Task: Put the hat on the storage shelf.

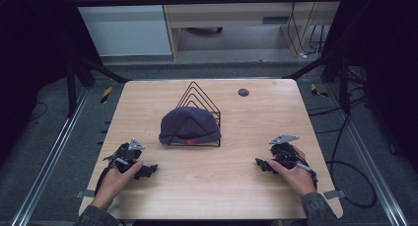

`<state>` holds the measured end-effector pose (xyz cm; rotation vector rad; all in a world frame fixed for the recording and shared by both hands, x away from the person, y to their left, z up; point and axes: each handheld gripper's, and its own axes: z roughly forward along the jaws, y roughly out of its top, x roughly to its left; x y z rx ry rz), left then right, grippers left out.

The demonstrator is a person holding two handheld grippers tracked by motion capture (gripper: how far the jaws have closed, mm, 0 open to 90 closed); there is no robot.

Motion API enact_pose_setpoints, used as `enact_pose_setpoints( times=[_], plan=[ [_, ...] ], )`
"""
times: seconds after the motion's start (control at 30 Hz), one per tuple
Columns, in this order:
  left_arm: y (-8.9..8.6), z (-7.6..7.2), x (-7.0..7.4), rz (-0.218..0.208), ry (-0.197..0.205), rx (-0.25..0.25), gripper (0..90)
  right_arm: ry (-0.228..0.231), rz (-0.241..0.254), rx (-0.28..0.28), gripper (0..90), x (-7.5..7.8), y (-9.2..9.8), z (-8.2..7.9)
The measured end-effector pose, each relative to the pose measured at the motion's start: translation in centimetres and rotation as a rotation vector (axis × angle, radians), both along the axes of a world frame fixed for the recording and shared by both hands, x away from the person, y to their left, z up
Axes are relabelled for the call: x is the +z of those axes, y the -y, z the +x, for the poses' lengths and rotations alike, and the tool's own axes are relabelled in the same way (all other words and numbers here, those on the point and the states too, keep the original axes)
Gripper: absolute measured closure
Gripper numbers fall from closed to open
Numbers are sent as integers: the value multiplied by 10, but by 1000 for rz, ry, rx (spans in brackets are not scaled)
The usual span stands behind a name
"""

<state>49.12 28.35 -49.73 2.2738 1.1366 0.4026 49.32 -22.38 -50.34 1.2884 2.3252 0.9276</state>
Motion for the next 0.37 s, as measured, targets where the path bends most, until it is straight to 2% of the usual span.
enact_pose_setpoints(
  times=[0.07, 0.2, 0.37],
  plan=[
    [-1, 0, -1, -7, 6, -3, 0, 23, -26, 15, 58, -2, -3, -2],
    [-2, -1, -2, -7, 18, -7, 0, 65, 10, -1, 20, -8, -6, -7],
    [-3, -1, -2, -12, 21, -9, 0, 71, 7, 2, 13, -9, -7, -7]
  ],
)
